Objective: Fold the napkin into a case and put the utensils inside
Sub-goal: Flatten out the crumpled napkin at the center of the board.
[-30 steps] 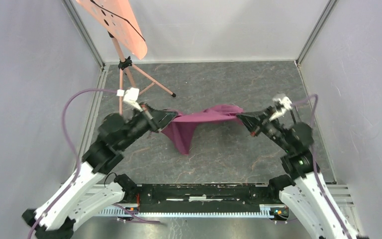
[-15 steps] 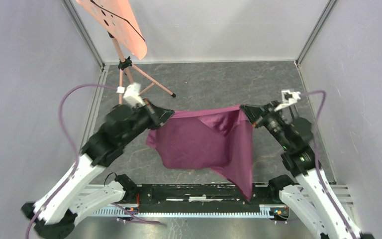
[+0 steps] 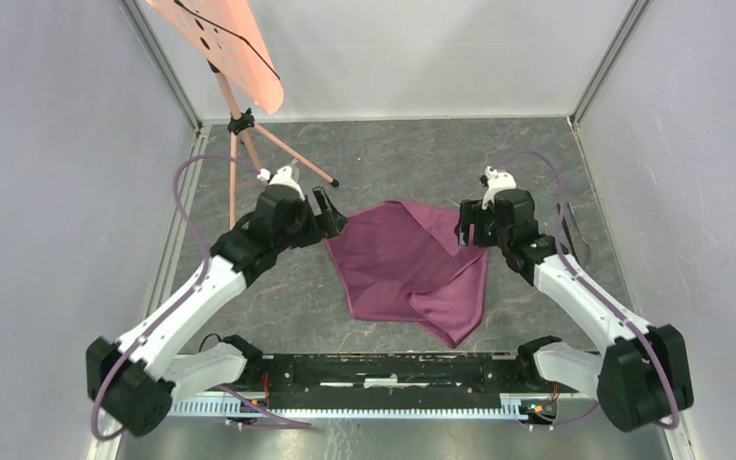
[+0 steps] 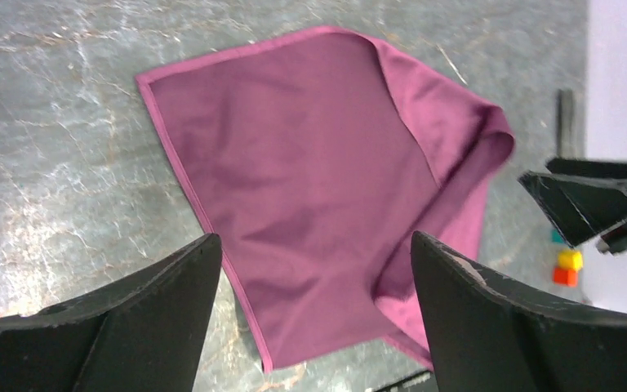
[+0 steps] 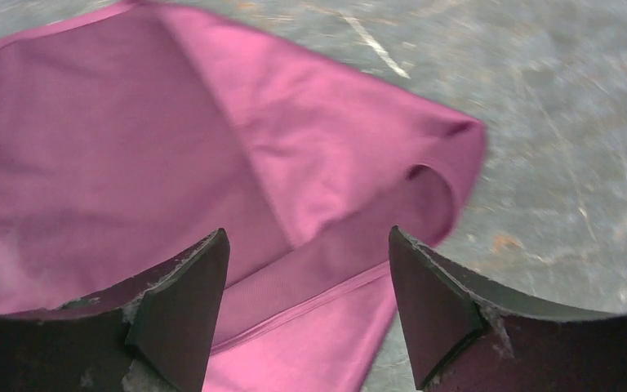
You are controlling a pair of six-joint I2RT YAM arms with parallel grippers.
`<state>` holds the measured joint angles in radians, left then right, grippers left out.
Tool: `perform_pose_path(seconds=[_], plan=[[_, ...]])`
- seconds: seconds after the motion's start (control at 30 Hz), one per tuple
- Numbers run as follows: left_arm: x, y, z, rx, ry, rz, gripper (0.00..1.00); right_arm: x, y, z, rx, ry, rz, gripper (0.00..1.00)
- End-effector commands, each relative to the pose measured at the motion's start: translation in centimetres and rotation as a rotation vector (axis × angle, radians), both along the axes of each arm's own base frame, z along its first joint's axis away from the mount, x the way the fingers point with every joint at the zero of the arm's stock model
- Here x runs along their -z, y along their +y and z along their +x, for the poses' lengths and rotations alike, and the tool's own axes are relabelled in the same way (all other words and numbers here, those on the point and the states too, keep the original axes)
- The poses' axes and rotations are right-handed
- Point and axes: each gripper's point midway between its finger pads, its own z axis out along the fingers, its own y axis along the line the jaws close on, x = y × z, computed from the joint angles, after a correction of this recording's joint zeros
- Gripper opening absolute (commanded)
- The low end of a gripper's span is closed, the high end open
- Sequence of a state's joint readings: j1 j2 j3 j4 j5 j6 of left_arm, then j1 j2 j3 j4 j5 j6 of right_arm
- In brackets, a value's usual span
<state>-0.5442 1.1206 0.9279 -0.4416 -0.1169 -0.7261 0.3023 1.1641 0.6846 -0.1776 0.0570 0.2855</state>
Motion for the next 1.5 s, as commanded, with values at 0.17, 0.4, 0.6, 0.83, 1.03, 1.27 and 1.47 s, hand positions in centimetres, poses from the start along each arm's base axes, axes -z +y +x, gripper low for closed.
perform_pose_path(seconds=[0.17, 0.4, 0.6, 0.83, 1.03, 1.27, 1.47], plan=[[2.6, -3.1, -6.2, 0.232, 0.040, -0.230, 0.98, -0.8, 5.3, -2.7, -0.337, -0.045, 0.038, 0.77], [6.6, -4.6, -6.8, 0.224, 0.166, -0.302, 0.93, 2.3, 6.8, 0.0, -0.368, 0.055, -0.159, 0.61], [8.8, -6.7, -6.9, 0.333, 0.267, -0.208, 0.83, 5.0, 5.5, 1.0, -0.336, 0.108, -0.267, 0.56], [6.8, -9.8, -4.6, 0.331, 0.207, -0.351, 0.65, 7.0, 5.7, 1.9, -0.328, 0.136, -0.284, 0.45], [8.2, -10.1, -1.1, 0.231, 0.207, -0.296, 0.65, 8.0, 5.4, 2.5, -0.290, 0.132, -0.296, 0.44], [12.2, -6.6, 1.0, 0.002, 0.198, -0.189, 0.62, 7.9, 4.7, 3.1, -0.227, 0.108, -0.333, 0.04], [16.4, -4.3, -0.2, -0.011, 0.324, -0.053, 0.61, 3.8, 3.7, 5.9, -0.136, -0.008, -0.437, 0.00]])
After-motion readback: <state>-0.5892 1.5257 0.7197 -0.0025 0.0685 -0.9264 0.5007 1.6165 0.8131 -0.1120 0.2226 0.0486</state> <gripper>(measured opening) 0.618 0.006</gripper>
